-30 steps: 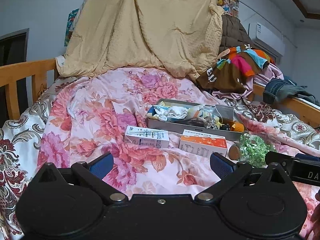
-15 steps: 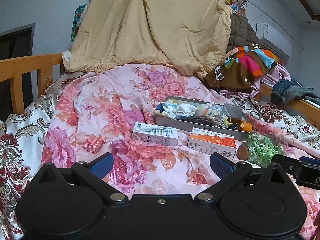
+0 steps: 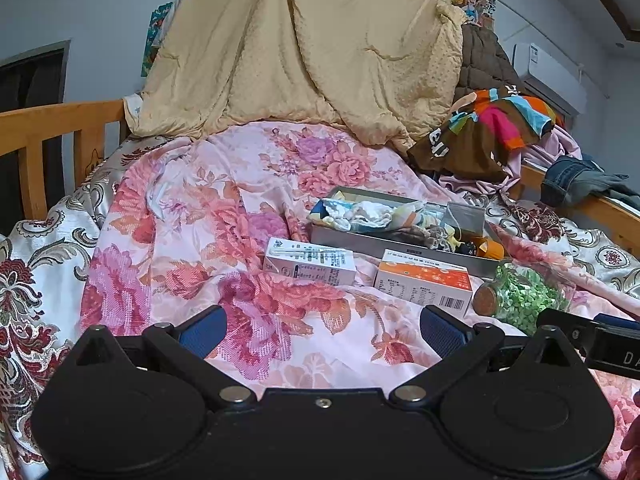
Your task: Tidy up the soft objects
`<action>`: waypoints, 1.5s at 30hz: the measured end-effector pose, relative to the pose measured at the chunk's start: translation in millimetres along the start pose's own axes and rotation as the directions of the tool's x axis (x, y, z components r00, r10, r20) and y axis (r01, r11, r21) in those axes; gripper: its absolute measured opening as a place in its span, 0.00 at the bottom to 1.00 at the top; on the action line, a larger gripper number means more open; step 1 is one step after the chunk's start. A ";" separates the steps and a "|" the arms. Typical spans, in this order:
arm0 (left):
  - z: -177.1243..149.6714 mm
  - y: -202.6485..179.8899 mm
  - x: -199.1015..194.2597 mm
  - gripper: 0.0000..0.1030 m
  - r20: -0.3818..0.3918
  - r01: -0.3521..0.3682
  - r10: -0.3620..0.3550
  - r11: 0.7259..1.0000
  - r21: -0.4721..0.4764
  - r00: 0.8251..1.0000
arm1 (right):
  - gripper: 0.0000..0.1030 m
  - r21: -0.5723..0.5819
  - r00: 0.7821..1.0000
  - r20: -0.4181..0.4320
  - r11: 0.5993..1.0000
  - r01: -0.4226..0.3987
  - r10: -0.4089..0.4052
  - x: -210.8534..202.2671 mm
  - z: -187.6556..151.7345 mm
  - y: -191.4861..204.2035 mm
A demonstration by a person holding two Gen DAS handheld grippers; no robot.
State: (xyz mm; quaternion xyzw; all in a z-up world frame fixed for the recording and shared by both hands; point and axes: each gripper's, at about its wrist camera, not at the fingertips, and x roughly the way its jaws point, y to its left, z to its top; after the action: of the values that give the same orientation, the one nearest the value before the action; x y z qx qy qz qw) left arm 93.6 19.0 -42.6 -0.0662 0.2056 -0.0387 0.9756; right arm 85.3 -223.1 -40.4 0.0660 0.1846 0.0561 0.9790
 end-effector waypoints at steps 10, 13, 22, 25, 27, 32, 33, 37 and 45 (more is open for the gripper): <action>-1.5 -1.1 -0.7 0.99 -0.005 0.005 -0.005 1.000 0.010 1.000 | 1.00 -0.003 1.000 -0.009 1.000 0.005 -0.005 1.6 -0.9 0.9; -1.4 -0.5 -0.4 0.99 -0.004 0.003 -0.003 1.000 0.009 1.000 | 1.00 -0.003 1.000 -0.008 1.000 0.005 -0.005 1.7 -0.9 1.0; -1.3 0.8 -0.2 0.99 -0.003 0.003 -0.003 1.000 0.005 1.000 | 1.00 0.001 1.000 -0.002 1.000 0.015 -0.015 0.6 0.3 -2.5; -1.2 1.1 -0.2 0.99 -0.005 0.000 0.000 1.000 0.006 1.000 | 1.00 0.000 1.000 -0.002 1.000 0.015 -0.015 0.6 0.8 -3.1; -1.3 1.4 -0.2 0.99 -0.005 0.000 0.000 1.000 0.005 1.000 | 1.00 -0.001 1.000 -0.005 1.000 0.016 -0.016 0.8 0.8 -3.1; -1.3 1.6 0.0 0.99 -0.005 -0.001 0.001 1.000 0.005 1.000 | 1.00 -0.001 1.000 -0.005 1.000 0.016 -0.016 0.8 1.0 -3.4; -1.4 1.6 0.0 0.99 -0.005 -0.001 0.001 1.000 0.006 1.000 | 1.00 -0.001 1.000 -0.005 1.000 0.017 -0.017 0.8 1.0 -3.4; -1.4 1.3 -0.1 0.99 -0.005 -0.001 0.002 1.000 0.006 1.000 | 1.00 -0.002 1.000 -0.006 1.000 0.017 -0.017 0.9 1.0 -3.2; -1.6 0.7 -0.6 0.99 -0.003 -0.001 0.001 1.000 0.006 1.000 | 1.00 -0.002 1.000 -0.006 1.000 0.017 -0.017 1.2 1.0 -3.2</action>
State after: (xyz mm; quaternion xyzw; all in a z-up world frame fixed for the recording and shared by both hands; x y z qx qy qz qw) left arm 92.3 19.6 -43.9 -0.0629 0.2071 -0.0387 0.9755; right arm 87.0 -226.2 -40.4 0.0632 0.1879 0.0482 0.9790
